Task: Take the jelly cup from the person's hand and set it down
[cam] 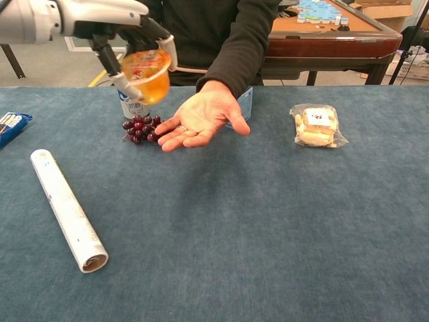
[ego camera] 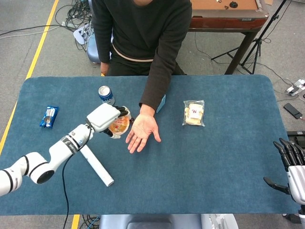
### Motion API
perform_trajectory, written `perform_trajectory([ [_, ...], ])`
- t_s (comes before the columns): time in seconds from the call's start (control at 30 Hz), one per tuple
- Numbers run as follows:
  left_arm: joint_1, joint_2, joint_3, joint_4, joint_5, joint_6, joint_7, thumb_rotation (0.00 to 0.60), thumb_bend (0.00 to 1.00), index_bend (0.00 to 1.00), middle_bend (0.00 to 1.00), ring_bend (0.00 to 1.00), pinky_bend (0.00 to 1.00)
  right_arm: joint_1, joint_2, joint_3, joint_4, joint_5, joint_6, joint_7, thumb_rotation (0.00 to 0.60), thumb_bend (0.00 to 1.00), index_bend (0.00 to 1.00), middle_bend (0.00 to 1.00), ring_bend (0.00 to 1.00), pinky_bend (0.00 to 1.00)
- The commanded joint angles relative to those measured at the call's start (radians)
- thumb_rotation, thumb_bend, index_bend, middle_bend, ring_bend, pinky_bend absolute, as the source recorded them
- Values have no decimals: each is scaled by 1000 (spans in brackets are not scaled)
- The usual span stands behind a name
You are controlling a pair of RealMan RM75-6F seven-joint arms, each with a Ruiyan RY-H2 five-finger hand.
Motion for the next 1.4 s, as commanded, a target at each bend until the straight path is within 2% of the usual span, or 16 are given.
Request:
perform_trajectory([
  [0.03,40,37,22,2,-14,19,-16,600,138,447,292,451,552,1,0,0,-1,-4,1,-1,600,52,16,12,0,56],
  [0.2,70,28,46,58,-52,8,-8,600,137,445,292,447,552,4,-1,-1,-3,-9,-1,-4,600,52,16,12,0,57],
  [0.4,60,-48,69,172,-109,-59,51,600,138,435,291,441,552,3,0,-2,-7,-10,0,-9,600,52,16,12,0,57],
  [0.67,28,-178,66,342,-184,-135,97,600,138,424,290,439,549,-6,5,-6,-10,-1,7,-13,600,52,16,12,0,57],
  [1.17,-3,-358,62,545,-229,-212,117,600,138,376,289,388,548,-12,4,-7,-2,13,4,-5,600,51,16,12,0,57],
  [1.33,3,-376,65,579,-230,-232,109,600,138,323,240,333,538,-13,4,-7,-1,15,3,-4,600,52,16,12,0,56],
  [1.37,5,-376,65,579,-231,-236,106,600,138,299,220,310,527,-12,4,-7,-1,14,3,-5,600,51,16,12,0,57],
  [1.4,5,-375,65,578,-233,-242,105,600,138,228,160,250,489,-12,3,-7,-1,13,3,-5,600,52,16,12,0,57],
])
